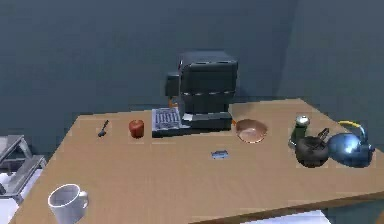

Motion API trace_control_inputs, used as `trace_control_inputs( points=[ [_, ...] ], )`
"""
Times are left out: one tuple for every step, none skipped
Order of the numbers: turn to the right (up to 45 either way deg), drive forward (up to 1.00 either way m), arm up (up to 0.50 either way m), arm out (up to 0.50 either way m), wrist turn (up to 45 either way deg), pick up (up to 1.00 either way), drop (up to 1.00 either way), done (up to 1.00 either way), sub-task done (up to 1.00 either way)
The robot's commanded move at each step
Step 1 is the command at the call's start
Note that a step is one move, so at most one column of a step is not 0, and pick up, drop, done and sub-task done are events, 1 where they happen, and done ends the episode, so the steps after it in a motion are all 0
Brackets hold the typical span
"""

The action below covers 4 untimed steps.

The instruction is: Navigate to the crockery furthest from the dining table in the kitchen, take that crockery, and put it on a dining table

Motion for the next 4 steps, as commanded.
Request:
trace_control_inputs(
  points=[
    [-45.0,0.0,0.0,0.0,0.0,0.0,0.0,0.0,0.0],
    [-45.0,0.0,0.0,0.0,0.0,0.0,0.0,0.0,0.0],
    [-36.0,0.0,0.0,0.0,0.0,0.0,0.0,0.0,0.0],
    [45.0,0.0,0.0,0.0,0.0,0.0,0.0,0.0,0.0]
  ],
)
